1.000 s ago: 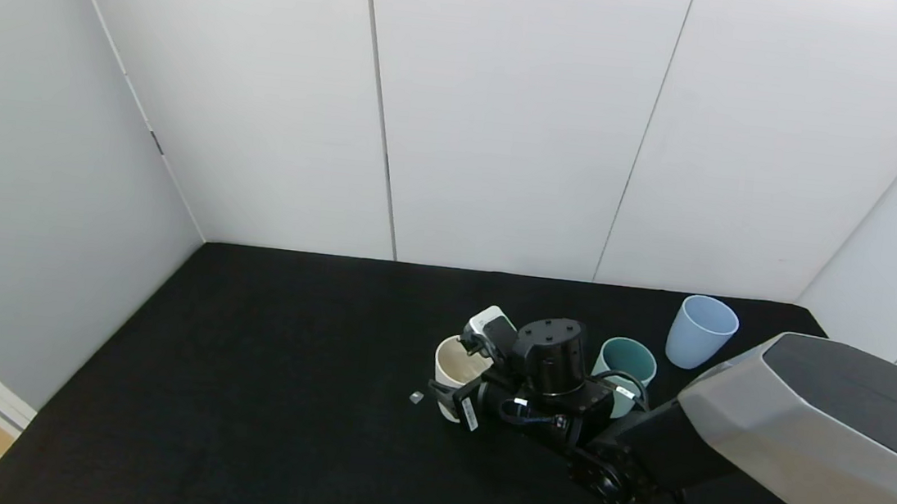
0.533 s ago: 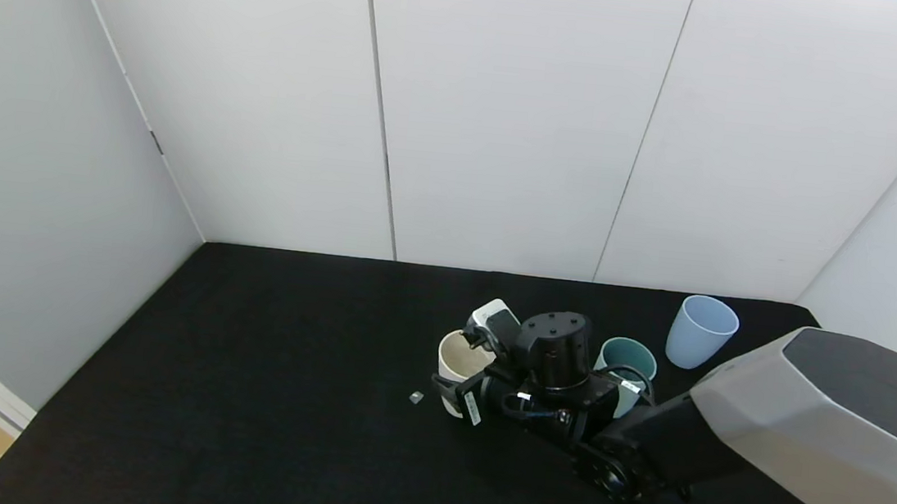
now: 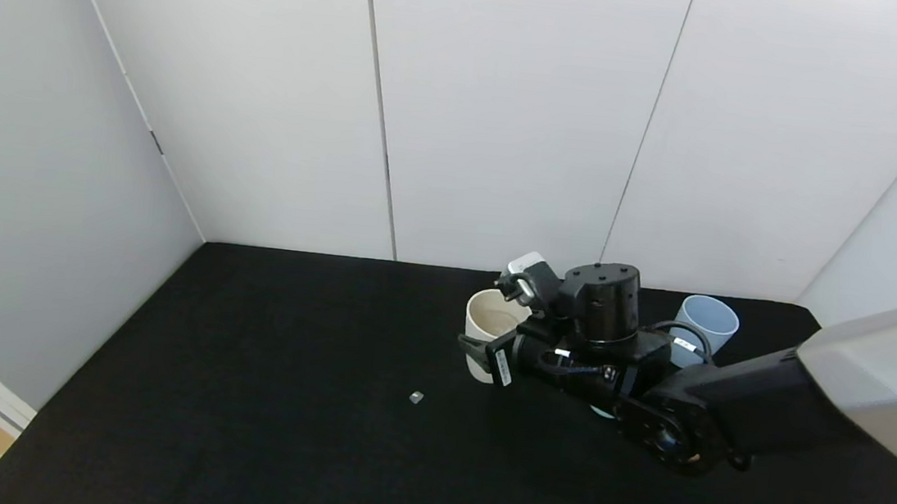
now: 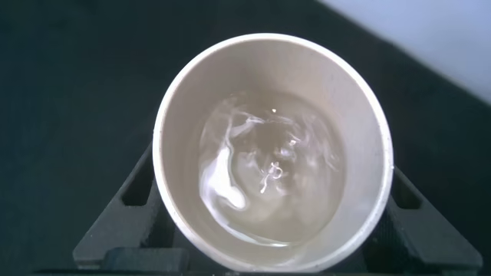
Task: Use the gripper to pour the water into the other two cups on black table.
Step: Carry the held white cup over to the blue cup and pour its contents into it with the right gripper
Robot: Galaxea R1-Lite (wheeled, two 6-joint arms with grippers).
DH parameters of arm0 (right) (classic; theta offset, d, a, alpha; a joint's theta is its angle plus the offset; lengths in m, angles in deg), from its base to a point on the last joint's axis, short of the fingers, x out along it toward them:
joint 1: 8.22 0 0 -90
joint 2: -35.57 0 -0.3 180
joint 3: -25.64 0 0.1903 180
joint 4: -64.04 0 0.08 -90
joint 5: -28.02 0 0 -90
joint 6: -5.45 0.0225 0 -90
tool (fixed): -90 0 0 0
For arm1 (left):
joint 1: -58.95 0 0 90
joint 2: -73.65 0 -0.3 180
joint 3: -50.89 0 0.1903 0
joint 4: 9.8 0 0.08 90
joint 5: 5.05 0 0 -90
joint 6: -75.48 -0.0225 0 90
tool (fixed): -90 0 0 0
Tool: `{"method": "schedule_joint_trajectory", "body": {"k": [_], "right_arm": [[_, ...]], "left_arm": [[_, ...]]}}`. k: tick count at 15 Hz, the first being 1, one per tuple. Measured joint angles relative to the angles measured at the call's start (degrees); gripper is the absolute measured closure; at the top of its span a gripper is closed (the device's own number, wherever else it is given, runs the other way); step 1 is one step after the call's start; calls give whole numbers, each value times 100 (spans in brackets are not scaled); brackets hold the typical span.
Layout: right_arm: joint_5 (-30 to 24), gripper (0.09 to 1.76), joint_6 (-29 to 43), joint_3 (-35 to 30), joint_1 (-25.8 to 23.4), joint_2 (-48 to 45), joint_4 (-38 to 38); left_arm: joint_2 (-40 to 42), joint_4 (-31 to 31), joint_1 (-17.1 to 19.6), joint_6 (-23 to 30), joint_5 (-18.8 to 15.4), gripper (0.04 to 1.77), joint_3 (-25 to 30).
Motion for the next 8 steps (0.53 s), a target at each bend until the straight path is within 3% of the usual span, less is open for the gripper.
{"method": "schedule_joint_trajectory", "body": {"k": [8], "right_arm": [[-60,54,-271,0,-1045,-1189,841]], "left_arm": [[0,0,0,2,2,9,0]]}}
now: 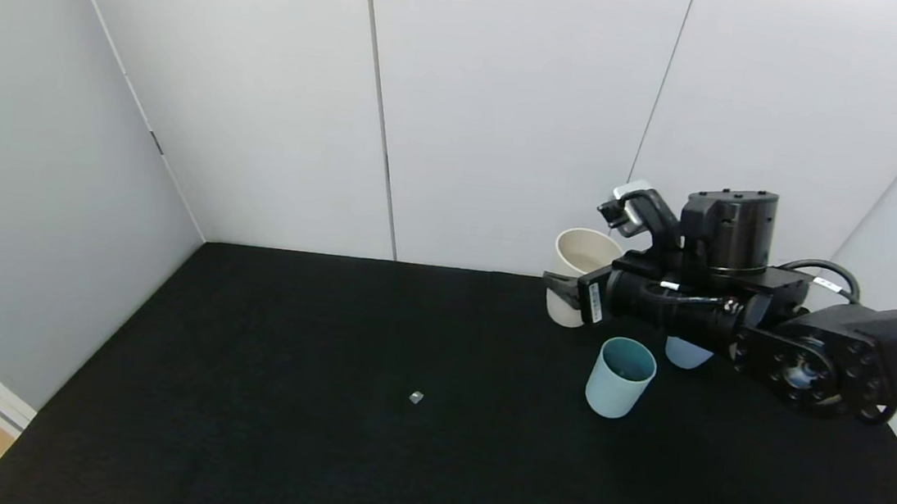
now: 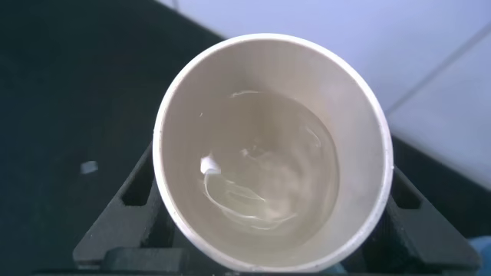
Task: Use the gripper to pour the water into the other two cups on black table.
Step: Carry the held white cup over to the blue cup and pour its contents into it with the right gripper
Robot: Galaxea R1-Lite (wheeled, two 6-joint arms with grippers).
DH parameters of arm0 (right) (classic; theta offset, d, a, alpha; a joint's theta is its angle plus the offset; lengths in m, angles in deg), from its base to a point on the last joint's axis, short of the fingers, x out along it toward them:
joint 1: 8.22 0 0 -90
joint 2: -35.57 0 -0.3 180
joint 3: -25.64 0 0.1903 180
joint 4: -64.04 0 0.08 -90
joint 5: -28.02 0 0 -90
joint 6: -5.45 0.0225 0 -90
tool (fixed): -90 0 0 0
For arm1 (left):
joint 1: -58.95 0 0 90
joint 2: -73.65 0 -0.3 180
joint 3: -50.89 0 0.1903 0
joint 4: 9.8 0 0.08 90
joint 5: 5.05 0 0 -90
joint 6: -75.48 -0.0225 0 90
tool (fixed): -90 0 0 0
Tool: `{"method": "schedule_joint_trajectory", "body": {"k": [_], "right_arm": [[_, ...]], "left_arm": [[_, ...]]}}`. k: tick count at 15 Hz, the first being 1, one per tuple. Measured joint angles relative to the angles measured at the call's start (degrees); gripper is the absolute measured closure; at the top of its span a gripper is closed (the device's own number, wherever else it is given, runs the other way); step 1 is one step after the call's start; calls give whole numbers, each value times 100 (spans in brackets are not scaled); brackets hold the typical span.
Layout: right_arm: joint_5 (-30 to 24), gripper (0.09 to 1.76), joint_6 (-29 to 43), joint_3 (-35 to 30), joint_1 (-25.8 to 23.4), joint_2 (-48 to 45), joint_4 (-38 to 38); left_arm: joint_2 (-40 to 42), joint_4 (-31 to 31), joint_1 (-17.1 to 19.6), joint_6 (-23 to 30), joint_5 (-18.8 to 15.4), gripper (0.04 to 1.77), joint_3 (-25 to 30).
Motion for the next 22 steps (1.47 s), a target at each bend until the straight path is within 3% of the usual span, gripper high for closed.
{"method": "schedule_joint_trajectory", "body": {"k": [5,11,17,22], "right_arm": [[-73,54,-190,-143,-811,-630,334],[-613,54,-386,-390,-1958,-1047,394],[-1392,54,-573,-495,-3207,-1069,386],[-1525,54,-813,-512,-3725,-777,354]], "left_arm": [[0,0,0,-2,0,9,0],[0,0,0,0,0,9,0],[0,0,0,0,0,9,0],[0,0,0,0,-2,9,0]]}}
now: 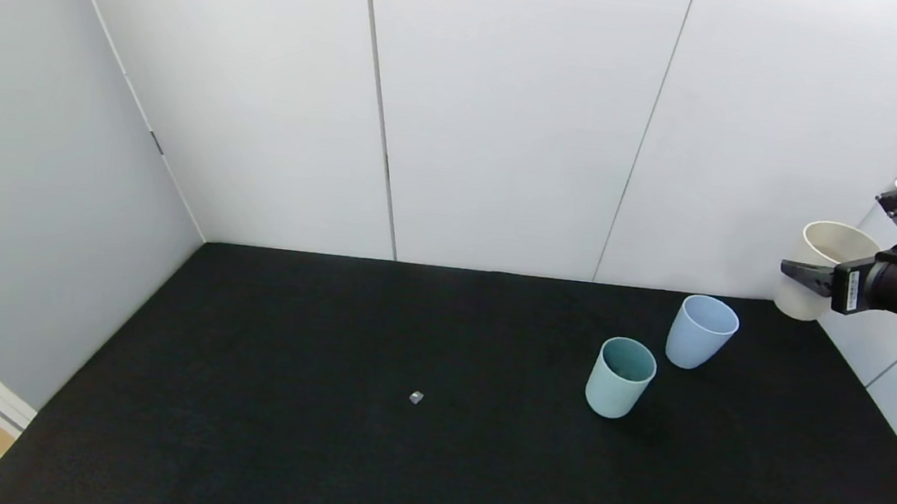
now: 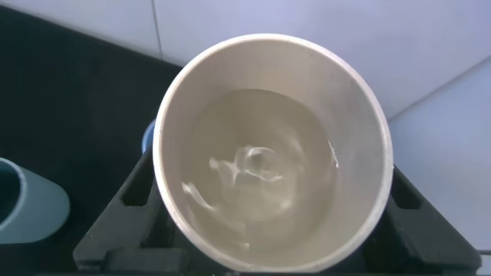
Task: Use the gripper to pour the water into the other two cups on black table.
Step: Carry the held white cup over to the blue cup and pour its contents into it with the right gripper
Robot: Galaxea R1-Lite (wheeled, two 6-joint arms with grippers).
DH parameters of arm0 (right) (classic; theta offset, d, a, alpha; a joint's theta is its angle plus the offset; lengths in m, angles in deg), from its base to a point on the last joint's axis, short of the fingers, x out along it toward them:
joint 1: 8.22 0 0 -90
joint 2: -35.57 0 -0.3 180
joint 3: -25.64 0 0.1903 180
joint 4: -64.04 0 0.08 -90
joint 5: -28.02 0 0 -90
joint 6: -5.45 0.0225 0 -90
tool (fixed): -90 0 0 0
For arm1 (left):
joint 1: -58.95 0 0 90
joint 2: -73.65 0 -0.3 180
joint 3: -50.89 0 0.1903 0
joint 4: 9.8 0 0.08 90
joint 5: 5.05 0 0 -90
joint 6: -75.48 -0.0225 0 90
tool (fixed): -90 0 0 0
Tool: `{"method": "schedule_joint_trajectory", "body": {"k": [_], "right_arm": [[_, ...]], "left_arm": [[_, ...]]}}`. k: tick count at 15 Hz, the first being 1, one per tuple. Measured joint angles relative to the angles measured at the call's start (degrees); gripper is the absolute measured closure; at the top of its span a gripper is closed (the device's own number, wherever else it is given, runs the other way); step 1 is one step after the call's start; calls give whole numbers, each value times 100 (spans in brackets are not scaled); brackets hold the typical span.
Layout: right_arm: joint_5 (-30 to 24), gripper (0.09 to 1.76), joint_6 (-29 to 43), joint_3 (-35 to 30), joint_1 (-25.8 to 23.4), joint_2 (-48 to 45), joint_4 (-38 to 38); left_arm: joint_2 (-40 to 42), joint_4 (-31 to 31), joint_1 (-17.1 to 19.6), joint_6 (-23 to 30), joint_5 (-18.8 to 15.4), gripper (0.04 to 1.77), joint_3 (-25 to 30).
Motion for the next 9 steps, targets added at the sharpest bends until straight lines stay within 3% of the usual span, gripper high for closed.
{"method": "schedule_joint_trajectory", "body": {"k": [9], "right_arm": [[2,54,-905,39,-166,650,-1]], "left_arm": [[0,0,0,0,0,9,0]]}}
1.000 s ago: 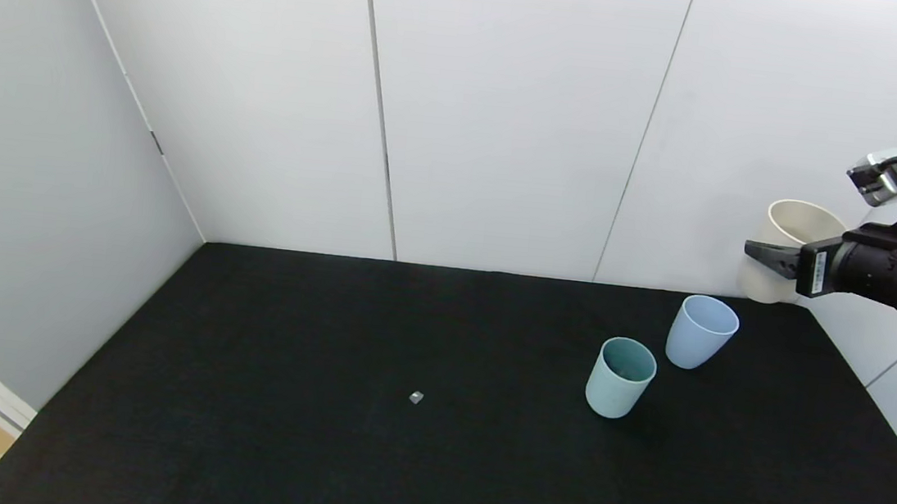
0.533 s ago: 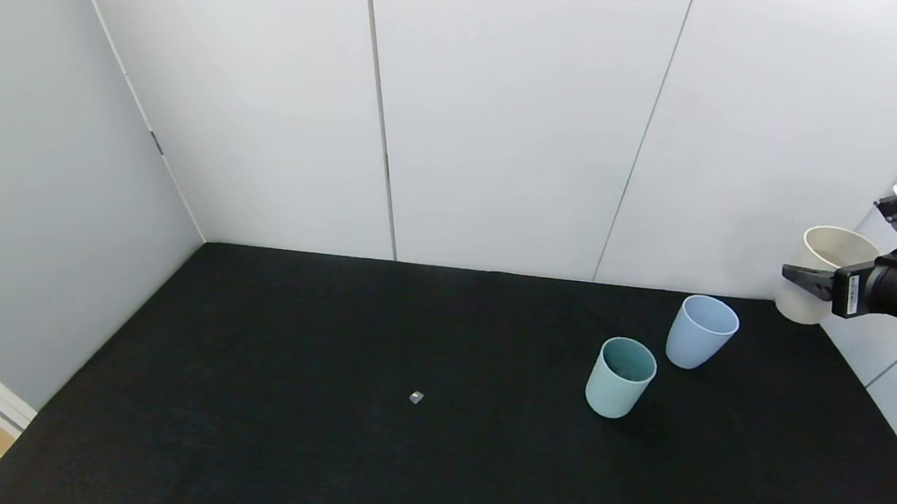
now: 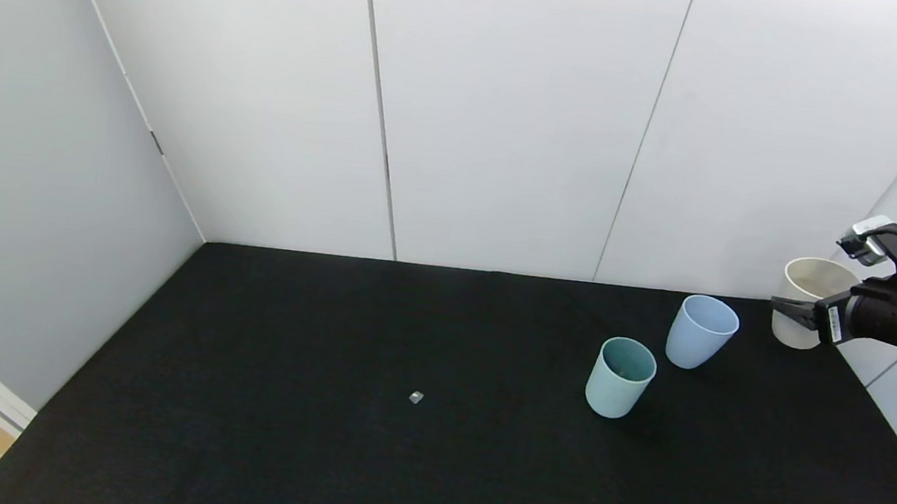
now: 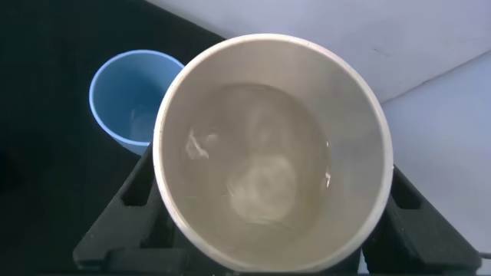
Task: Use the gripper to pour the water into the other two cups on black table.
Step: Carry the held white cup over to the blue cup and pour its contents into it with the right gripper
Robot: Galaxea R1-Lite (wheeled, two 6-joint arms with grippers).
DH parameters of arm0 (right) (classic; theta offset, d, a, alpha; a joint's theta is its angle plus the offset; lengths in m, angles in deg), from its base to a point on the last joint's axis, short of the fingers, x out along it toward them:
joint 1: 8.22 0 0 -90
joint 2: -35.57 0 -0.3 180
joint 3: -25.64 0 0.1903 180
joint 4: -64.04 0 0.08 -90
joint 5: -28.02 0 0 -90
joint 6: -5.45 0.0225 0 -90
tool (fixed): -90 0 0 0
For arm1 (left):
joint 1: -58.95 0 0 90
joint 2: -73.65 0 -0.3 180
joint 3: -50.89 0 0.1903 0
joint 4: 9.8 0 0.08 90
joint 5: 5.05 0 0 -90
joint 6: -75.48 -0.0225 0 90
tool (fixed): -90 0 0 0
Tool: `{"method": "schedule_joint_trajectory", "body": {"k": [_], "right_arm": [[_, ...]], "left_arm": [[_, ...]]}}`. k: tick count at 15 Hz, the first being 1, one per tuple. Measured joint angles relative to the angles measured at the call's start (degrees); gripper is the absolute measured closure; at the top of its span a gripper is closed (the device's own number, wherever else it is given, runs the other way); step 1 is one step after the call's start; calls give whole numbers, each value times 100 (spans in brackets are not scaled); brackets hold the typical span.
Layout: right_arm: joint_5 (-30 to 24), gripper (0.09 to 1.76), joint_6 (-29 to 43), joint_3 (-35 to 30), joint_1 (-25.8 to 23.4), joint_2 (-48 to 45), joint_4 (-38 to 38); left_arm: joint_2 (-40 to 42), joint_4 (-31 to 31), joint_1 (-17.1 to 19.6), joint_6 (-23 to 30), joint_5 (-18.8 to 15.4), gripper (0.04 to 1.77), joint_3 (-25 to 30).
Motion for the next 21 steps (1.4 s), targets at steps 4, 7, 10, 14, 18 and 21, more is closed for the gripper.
{"method": "schedule_joint_trajectory", "body": {"k": [4,7,10,14,18,21], "right_arm": [[44,54,-418,210,15,262,45],[61,54,-756,546,22,419,358],[59,54,-1072,916,50,499,666],[66,54,-1412,1307,127,530,1219],[341,54,-1891,1369,234,541,1278],[585,54,-2236,1395,319,541,1490]], "left_arm": [[0,0,0,0,0,9,0],[0,0,0,0,0,9,0],[0,-2,0,0,0,9,0],[0,0,0,-2,2,9,0],[0,0,0,0,2,9,0],[0,0,0,0,0,9,0]]}}
